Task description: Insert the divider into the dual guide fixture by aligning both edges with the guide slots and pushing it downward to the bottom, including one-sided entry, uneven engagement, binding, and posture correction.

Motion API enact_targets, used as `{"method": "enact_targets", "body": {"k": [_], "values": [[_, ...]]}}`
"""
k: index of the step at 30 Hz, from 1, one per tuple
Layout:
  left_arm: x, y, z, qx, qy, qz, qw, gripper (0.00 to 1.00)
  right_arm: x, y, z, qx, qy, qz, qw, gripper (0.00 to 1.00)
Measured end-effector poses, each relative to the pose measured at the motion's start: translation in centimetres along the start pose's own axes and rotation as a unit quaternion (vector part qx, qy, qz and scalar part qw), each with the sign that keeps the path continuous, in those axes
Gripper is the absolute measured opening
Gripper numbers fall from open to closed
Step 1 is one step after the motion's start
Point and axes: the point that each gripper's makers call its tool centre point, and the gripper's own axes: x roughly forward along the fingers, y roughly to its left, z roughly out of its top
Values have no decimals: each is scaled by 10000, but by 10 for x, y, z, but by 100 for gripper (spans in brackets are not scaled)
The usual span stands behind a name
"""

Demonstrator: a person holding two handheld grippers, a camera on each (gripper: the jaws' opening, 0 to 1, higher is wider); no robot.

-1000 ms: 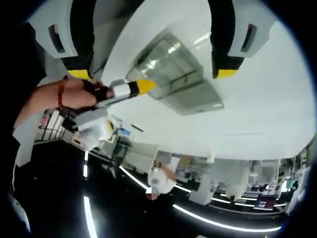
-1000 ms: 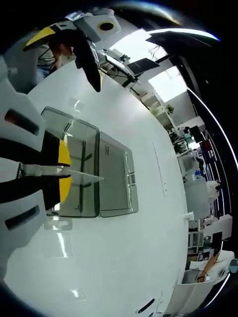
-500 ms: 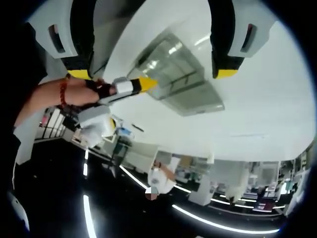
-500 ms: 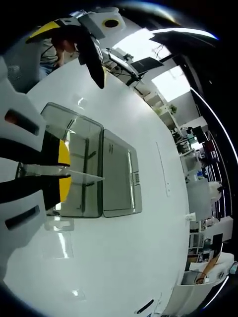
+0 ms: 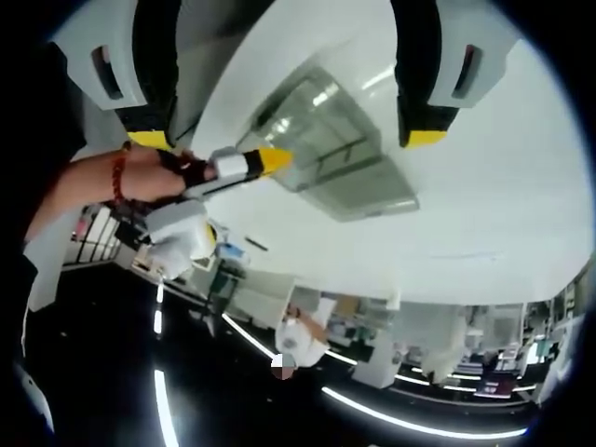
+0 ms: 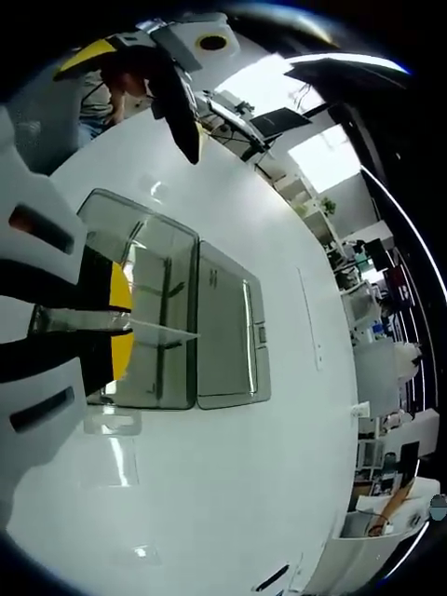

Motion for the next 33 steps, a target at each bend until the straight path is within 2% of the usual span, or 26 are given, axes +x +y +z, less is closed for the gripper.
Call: {"method": "enact_targets", "body": {"k": [7,12,18,25,28,33], "values": [[-4,1,0,-24,1,99,9999,96,1,-1,-1,16,84,49,10000,3],[-7,-1,1,1,-13,176,9998,96,0,-1,-1,-85,10,91,9999,4],[-11,2,-7,18,166,366,9992,96,0,0,-1,-208,69,152,9996,4],[-15,1,-8,115,236,546,9982,95,-4,1,-3,-276,125,287,9991,6],[-16,-1,-9,133,283,599,9977,94,-8,0,-3,-283,84,317,9991,11],[-18,1,-11,140,335,742,9966,94,-14,-1,-1,-276,12,407,9988,12]]}}
